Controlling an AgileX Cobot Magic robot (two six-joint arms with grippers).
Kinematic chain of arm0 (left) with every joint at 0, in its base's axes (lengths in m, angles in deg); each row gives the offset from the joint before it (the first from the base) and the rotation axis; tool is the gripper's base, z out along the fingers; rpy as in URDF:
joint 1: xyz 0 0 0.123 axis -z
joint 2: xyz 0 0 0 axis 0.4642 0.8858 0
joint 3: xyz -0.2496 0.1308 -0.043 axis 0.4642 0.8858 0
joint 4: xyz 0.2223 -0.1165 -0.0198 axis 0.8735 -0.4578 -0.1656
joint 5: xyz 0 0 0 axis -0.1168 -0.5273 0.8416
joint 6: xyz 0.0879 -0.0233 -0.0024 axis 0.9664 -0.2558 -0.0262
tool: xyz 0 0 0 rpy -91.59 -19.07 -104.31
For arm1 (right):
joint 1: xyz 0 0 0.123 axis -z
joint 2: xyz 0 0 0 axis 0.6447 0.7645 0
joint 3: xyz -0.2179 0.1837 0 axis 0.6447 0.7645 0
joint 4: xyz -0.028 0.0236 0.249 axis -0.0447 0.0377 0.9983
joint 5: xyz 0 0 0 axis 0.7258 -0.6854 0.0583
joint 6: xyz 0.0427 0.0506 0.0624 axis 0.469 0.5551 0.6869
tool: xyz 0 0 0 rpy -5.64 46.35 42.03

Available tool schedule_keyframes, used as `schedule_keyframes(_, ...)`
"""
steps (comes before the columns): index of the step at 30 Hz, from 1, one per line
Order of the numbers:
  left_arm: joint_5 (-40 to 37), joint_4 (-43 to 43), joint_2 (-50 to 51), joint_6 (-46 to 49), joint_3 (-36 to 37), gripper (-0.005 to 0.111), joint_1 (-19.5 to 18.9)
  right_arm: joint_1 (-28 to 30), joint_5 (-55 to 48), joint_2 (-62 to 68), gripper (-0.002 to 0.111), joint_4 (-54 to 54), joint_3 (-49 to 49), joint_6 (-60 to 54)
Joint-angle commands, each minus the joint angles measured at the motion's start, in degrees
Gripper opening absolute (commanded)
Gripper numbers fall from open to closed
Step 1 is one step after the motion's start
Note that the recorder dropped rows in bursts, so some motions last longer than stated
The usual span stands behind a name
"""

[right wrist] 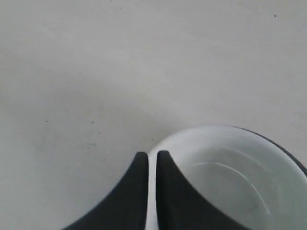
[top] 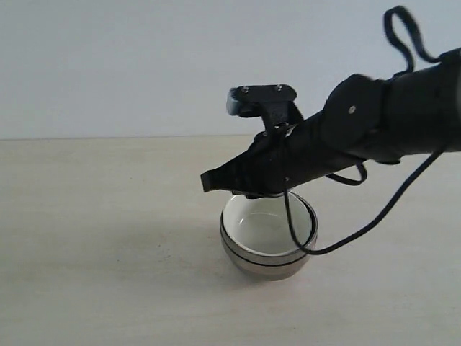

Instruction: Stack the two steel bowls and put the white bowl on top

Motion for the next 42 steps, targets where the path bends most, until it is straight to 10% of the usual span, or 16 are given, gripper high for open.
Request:
schedule_keyframes(1,0.3,-0.1,-0.2,0.2,0.2,0.032,-0.2,-2.8,7.7,6.1,0.000,-0.3,-1.5,-0.4)
schedule_keyframes(19,0.3,-0.1,-0.2,0.2,0.2,0.032,-0.2,-2.8,12.6,5.7,0.000,-0.6,-2.5,-4.1)
schedule_keyframes(42,0.3,-0.1,-0.2,0.2,0.2,0.032,-0.2,-2.8,3.6,-54.4,0.000,-6.5,10.3,-7.8)
